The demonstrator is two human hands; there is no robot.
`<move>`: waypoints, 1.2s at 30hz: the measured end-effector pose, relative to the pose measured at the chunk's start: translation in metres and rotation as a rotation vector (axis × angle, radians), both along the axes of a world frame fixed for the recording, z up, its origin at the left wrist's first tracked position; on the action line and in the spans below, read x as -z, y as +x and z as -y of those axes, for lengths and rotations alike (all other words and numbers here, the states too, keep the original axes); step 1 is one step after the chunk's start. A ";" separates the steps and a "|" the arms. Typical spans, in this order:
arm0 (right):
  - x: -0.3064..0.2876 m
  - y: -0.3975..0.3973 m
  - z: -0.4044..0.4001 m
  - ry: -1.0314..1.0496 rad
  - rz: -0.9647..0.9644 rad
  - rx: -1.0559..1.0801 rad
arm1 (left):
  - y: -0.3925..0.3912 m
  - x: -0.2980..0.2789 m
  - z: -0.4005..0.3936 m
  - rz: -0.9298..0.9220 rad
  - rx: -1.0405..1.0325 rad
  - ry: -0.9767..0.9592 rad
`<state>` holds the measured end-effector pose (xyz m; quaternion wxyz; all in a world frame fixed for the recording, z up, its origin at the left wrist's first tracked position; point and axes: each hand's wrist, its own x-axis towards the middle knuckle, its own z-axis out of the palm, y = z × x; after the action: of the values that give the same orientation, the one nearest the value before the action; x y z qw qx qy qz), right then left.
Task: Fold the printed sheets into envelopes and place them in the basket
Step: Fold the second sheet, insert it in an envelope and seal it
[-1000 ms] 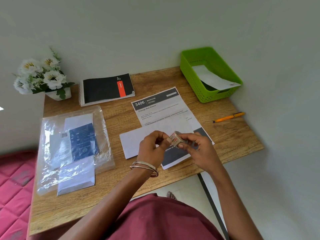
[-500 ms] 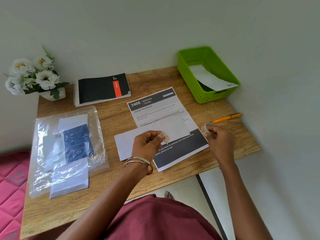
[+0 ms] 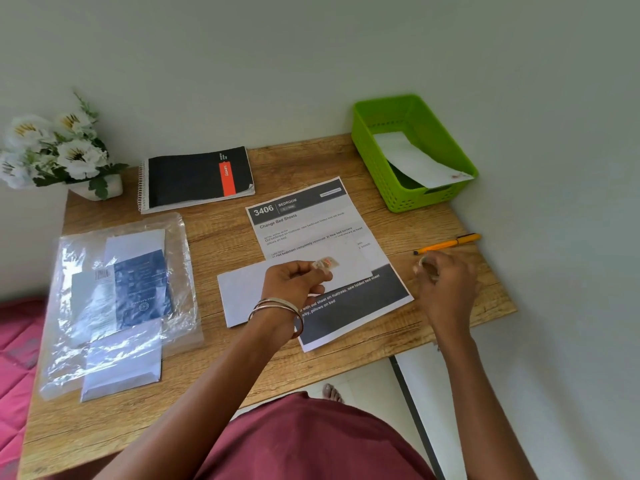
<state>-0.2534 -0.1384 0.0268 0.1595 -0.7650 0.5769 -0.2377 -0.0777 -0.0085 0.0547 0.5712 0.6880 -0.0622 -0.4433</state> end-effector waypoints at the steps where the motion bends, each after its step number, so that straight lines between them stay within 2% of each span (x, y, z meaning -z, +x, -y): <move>1: -0.007 0.004 -0.005 0.086 0.181 -0.043 | 0.001 0.000 0.001 -0.039 -0.010 0.003; 3: -0.021 0.015 -0.018 0.362 0.470 -0.162 | 0.001 -0.001 0.003 -0.138 -0.040 0.011; 6: -0.022 0.033 -0.032 0.645 0.662 -0.292 | 0.001 -0.001 0.007 -0.270 -0.078 0.031; 10: -0.013 0.057 -0.042 0.760 0.805 -0.298 | 0.002 0.002 0.010 -0.341 -0.089 0.064; 14: -0.013 0.071 -0.044 0.794 0.875 -0.269 | -0.001 0.004 0.012 -0.324 -0.092 0.095; 16: -0.011 0.074 -0.038 0.799 0.853 -0.241 | -0.001 0.006 0.013 -0.302 -0.081 0.098; 18: -0.009 0.075 -0.029 0.806 0.820 -0.201 | -0.001 0.011 0.014 -0.194 -0.063 0.102; 22: -0.002 0.074 -0.001 0.778 0.720 -0.134 | 0.006 0.026 0.022 0.326 0.055 0.155; 26: 0.006 0.077 0.026 0.714 0.544 -0.178 | 0.013 0.037 0.041 0.575 0.157 0.167; 32: 0.016 0.089 0.046 0.661 0.366 -0.288 | 0.016 0.050 0.066 0.730 0.240 0.229; 36: 0.023 0.094 0.052 0.658 0.276 -0.305 | 0.015 0.053 0.073 0.711 0.205 0.259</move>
<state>-0.1592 -0.1902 0.0033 0.5059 -0.7107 0.4752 -0.1145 -0.0627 -0.0817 0.0016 0.3753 0.8553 -0.2681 -0.2360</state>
